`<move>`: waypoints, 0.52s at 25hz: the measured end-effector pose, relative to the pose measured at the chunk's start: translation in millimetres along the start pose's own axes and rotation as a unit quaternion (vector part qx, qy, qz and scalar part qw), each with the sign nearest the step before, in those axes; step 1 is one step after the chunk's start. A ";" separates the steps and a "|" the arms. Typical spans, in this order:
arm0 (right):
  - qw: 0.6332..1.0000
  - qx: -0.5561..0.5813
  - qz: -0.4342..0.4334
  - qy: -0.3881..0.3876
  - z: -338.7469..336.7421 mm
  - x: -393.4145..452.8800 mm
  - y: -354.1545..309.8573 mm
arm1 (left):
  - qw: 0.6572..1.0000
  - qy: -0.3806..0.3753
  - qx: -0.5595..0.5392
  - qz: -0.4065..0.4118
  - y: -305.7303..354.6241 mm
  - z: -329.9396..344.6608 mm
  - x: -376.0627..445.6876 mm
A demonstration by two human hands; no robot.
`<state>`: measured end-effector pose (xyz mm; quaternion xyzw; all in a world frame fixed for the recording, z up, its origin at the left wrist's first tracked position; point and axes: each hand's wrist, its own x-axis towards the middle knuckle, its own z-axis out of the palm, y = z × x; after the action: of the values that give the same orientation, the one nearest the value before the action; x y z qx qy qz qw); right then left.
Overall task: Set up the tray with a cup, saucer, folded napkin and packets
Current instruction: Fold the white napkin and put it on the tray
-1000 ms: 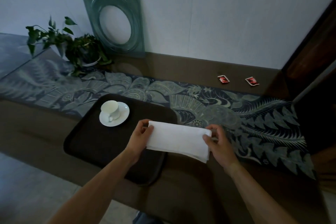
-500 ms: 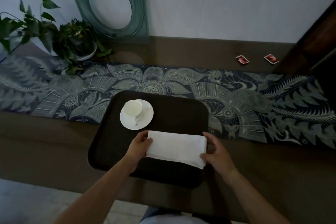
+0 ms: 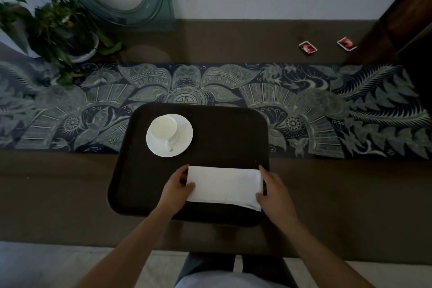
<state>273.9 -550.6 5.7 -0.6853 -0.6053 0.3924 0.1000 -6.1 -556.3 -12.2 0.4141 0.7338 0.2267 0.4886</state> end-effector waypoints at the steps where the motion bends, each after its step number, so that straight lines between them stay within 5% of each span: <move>1: 1.000 -0.025 -0.002 0.006 1.4 0.0 -1.7 | 1.000 0.001 0.012 0.002 0.1 0.2 -0.1; 13: 0.974 -0.227 -0.017 0.011 11.4 -8.6 -12.7 | 0.975 -0.042 0.210 0.060 1.4 -4.1 -0.8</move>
<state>257.2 -559.1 9.3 -0.6842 -0.6889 0.2352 -0.0445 -9.1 -555.9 -9.0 0.5602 0.7175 0.0785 0.4065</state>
